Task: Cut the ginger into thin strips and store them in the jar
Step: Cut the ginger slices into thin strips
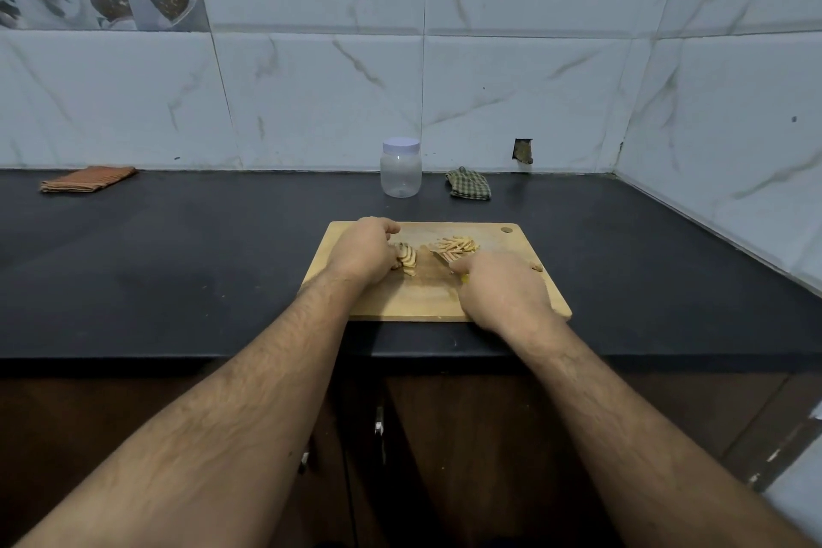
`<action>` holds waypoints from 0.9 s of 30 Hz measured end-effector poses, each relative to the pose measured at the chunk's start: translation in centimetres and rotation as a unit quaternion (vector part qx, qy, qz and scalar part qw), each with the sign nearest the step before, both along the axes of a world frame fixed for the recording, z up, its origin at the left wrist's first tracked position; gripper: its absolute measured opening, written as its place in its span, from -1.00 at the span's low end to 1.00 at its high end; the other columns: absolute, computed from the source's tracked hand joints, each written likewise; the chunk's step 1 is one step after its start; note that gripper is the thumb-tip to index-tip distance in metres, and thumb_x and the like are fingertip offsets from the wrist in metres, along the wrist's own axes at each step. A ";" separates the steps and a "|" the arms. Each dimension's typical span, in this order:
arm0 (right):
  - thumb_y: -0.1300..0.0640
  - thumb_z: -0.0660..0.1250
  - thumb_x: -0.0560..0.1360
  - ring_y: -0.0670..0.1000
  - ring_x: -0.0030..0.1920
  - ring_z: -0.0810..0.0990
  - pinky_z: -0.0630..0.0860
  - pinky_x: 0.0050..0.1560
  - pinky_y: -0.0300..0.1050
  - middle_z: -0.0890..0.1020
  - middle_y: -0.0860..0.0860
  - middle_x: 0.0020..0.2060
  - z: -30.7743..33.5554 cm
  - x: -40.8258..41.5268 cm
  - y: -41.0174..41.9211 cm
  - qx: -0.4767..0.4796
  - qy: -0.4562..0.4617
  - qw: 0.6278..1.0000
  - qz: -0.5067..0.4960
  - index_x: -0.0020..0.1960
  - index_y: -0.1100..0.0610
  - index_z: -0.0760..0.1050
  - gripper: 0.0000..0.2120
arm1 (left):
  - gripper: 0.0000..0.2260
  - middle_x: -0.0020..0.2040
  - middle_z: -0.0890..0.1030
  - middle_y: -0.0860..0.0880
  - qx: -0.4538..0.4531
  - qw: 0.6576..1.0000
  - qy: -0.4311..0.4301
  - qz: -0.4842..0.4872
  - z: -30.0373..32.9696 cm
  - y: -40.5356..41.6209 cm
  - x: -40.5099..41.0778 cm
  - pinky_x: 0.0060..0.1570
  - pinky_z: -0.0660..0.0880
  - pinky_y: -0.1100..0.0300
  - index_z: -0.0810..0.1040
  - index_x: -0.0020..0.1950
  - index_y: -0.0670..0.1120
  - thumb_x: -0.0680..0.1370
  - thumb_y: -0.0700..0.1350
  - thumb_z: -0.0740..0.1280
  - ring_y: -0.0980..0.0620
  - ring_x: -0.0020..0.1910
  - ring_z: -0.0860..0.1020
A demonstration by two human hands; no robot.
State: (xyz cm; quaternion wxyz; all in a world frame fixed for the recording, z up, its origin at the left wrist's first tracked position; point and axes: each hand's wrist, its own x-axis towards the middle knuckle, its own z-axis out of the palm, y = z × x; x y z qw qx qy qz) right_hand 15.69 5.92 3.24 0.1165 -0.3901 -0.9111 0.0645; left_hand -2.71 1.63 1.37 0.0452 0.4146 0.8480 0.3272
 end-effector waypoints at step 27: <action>0.20 0.13 0.55 0.08 0.06 0.54 0.43 -0.08 -0.05 0.62 0.02 0.14 -2.0 -2.3 1.2 -0.079 0.063 0.995 0.013 0.39 0.04 0.44 -0.58 | -0.57 0.25 0.59 -0.02 -0.002 1.000 -0.015 -0.028 -0.9 -0.5 -1.6 0.28 0.42 0.19 0.53 0.36 -0.07 0.49 -0.18 0.47 0.04 0.20 0.55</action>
